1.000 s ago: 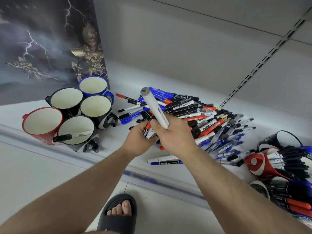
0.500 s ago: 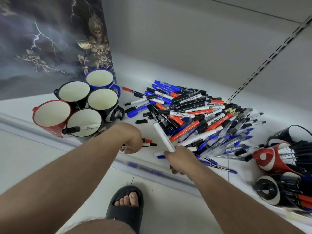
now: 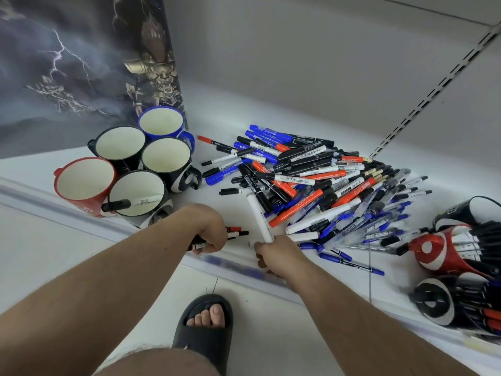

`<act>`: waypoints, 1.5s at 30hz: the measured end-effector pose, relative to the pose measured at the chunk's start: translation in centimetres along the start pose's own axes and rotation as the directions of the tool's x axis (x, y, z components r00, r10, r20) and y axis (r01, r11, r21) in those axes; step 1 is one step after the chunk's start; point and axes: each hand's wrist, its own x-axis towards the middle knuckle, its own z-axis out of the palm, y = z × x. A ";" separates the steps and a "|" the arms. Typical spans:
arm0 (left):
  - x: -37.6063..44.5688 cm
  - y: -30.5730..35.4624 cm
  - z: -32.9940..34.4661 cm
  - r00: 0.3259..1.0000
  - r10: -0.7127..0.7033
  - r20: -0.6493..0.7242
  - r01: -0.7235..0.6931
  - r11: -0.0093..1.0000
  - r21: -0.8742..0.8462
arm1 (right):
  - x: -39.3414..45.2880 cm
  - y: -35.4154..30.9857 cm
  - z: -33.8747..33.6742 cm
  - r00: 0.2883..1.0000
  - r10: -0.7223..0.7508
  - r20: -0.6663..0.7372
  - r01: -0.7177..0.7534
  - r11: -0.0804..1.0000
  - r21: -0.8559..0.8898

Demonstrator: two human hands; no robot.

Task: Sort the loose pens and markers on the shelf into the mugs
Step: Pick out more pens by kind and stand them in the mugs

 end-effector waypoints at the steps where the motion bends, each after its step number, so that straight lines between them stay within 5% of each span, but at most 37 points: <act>1: 0.0 -0.2 0.0 1.000 0.005 0.001 -0.005 1.000 -0.023 | -0.2 0.0 0.0 1.000 -0.001 -0.002 0.001 1.000 0.025; 5: -0.4 -0.6 -0.4 0.998 0.060 0.003 -0.057 0.972 -0.229 | -0.6 -0.2 -1.0 1.000 0.000 0.008 -0.001 0.990 0.143; 9: -0.5 -0.6 -0.8 0.982 0.114 -0.149 -0.177 0.827 -0.533 | -1.2 -0.4 -1.9 0.996 0.084 0.033 -0.091 0.926 0.366; 11: 0.0 -0.7 -0.7 0.963 0.067 -0.261 -0.248 0.600 -0.761 | -1.5 -0.3 -2.4 0.987 0.159 0.023 -0.145 0.822 0.551; 13: 0.5 -0.4 -0.5 0.926 -0.016 -0.377 -0.367 0.189 -0.911 | -1.8 -0.3 -2.8 0.977 0.212 0.008 -0.146 0.646 0.749; 15: 0.4 0.5 -0.1 0.886 -0.095 -0.454 -0.464 -0.197 -0.864 | -2.3 -0.6 -2.9 0.974 0.226 0.016 -0.124 0.475 0.871; 17: -0.1 2.4 1.0 0.871 -0.055 -0.488 -0.474 -0.351 -0.807 | -2.5 -1.2 -2.3 0.976 0.216 0.024 -0.107 0.380 0.919; 19: -0.7 4.2 2.1 0.863 0.053 -0.503 -0.451 -0.370 -0.812 | -2.6 -2.2 -1.3 0.978 0.207 -0.010 -0.073 0.390 0.918; 22: -0.8 5.5 2.9 0.845 0.116 -0.522 -0.459 -0.343 -0.820 | -2.5 -2.6 -0.6 0.957 0.185 -0.222 0.060 0.623 0.780; 24: -0.7 5.8 2.9 0.844 0.096 -0.528 -0.466 -0.357 -0.810 | -2.4 -2.2 -0.4 0.941 0.055 -0.334 0.164 0.788 0.593; 28: -0.7 6.3 3.4 0.888 0.168 -0.428 -0.342 -0.381 -0.859 | -2.4 -1.6 -0.1 0.927 -0.138 -0.348 0.261 0.904 0.338; 32: -0.5 6.2 4.0 0.901 0.297 -0.316 -0.174 -0.420 -0.891 | -2.8 -1.9 -0.9 0.934 -0.241 -0.265 0.297 0.934 0.198; 36: 0.8 5.4 3.7 0.918 0.150 -0.367 -0.232 -0.549 -0.803 | -4.3 -2.0 -3.1 0.981 -0.132 -0.142 0.166 0.951 0.261; 40: 0.7 5.8 3.7 0.894 0.191 -0.406 -0.229 -0.583 -0.779 | -5.8 -1.9 -3.8 0.990 -0.131 -0.054 0.128 0.991 -0.045; 45: 0.0 7.1 3.7 0.897 0.203 -0.394 -0.251 -0.501 -0.829 | -5.6 -1.5 -3.1 0.959 -0.284 -0.005 0.254 0.864 -0.436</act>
